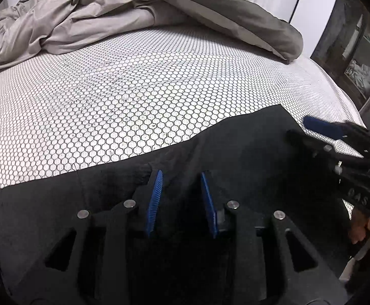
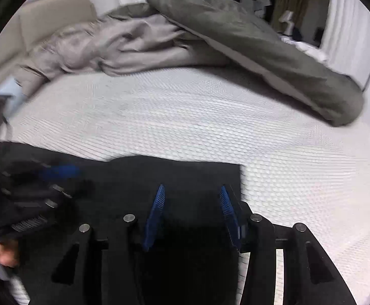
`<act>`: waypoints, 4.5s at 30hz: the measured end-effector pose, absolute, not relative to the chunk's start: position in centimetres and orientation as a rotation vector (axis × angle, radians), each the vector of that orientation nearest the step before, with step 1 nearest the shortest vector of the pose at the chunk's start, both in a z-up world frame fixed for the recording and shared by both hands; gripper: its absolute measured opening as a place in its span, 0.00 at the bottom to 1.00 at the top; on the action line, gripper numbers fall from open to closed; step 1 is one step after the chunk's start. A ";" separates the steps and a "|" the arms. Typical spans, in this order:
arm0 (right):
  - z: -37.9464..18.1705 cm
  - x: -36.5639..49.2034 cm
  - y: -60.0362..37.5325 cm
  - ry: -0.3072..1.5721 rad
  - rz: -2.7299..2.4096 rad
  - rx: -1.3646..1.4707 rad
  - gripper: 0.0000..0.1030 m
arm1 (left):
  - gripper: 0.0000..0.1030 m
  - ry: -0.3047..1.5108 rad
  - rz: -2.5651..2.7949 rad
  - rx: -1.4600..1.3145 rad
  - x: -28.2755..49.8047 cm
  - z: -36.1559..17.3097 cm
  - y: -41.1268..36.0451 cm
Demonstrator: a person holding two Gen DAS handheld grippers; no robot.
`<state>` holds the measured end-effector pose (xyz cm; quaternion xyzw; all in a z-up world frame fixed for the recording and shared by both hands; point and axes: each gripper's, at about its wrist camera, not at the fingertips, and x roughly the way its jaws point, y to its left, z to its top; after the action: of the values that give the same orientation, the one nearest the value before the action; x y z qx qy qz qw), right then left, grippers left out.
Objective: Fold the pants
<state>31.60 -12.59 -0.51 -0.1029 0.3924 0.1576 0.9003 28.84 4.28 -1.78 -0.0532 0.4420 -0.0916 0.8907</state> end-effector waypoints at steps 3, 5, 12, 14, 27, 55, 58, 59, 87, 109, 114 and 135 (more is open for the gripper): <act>-1.4 31.5 -10.3 0.827 0.335 -0.310 0.46 | 0.29 0.912 -0.210 -0.087 28.8 -1.9 4.4; -2.3 31.7 -9.4 0.863 0.430 -0.286 0.46 | 0.29 0.913 -0.214 -0.098 28.6 -2.3 4.6; -4.7 33.6 -13.0 0.858 0.079 -0.415 0.65 | 0.28 0.918 -0.240 -0.031 26.9 -2.3 4.6; -3.8 33.5 -16.1 0.883 0.092 -0.286 0.65 | 0.29 0.921 -0.231 0.007 25.8 -1.9 4.7; -7.1 31.2 -22.5 1.049 0.585 0.395 0.24 | 0.34 0.922 -0.171 -0.215 17.9 -2.9 10.7; -6.3 27.6 -9.1 0.817 0.294 -0.420 0.38 | 0.58 0.888 -0.248 0.012 15.3 -2.4 1.2; -4.7 26.6 -10.3 0.806 0.364 -0.311 0.38 | 0.58 0.862 -0.257 -0.036 15.0 -1.0 2.8; -4.0 25.7 -11.0 0.790 0.400 -0.285 0.38 | 0.58 0.841 -0.276 -0.056 14.2 -0.4 3.1; -7.1 34.3 -16.8 0.970 0.563 0.337 0.13 | 0.68 0.706 -0.044 -0.200 6.1 1.9 14.6; -3.5 28.6 -22.0 0.897 0.465 0.268 0.51 | 0.08 0.599 0.370 -0.935 2.5 -4.2 35.0; -2.7 27.3 -23.0 0.865 0.485 0.282 0.51 | 0.06 0.537 0.406 -0.598 3.7 2.2 29.0; -2.0 24.9 -26.2 0.833 0.433 0.246 0.51 | 0.44 0.836 -0.542 -0.038 12.2 1.4 -4.2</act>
<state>24.91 -26.17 -2.03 0.1182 0.4001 0.2081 0.8847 12.20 -4.17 1.39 -0.0184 0.4008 -0.2600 0.8783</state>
